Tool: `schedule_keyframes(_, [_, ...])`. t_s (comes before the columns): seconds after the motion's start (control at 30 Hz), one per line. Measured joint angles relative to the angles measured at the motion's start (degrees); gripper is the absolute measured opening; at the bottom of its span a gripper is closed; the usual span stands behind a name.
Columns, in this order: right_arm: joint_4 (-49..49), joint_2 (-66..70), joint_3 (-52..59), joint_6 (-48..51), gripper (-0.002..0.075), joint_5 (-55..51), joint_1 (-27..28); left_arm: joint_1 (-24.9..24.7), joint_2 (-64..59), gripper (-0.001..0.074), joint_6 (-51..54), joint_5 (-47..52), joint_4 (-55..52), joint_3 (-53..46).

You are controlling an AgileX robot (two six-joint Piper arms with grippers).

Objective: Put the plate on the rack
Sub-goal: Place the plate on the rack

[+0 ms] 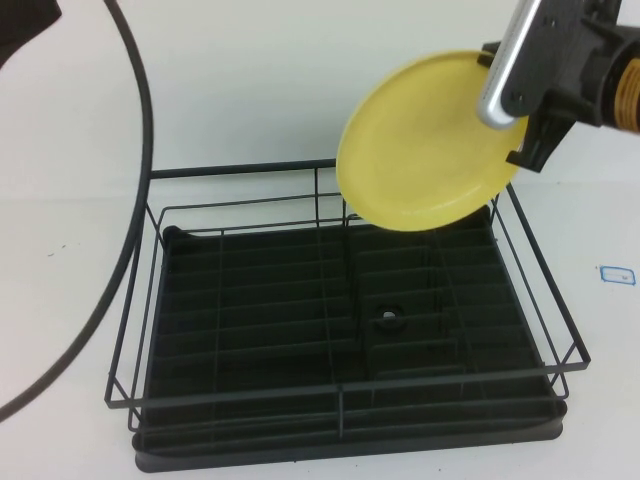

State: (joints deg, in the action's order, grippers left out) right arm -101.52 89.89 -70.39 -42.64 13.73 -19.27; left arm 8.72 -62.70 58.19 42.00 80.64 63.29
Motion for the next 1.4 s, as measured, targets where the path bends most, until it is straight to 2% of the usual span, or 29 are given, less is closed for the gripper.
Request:
schedule_keyframes(0.43, [0.35,0.69,0.68,0.97,0.0015,-0.47,-2.86,0.00,0.00,0.0001,0.00,2.15,-0.68,0.00])
schedule_keyframes(0.8, [1.22,3.58,0.68,1.54,0.0015,-4.49,-3.44,0.00,0.00,0.0001,0.00,2.36,-2.00,0.00])
schedule_keyframes(1.4, [1.42,3.84,-2.49,0.59,0.0015,-4.19,-3.64,0.00,0.00,0.0001,0.00,2.36,-2.05,0.00])
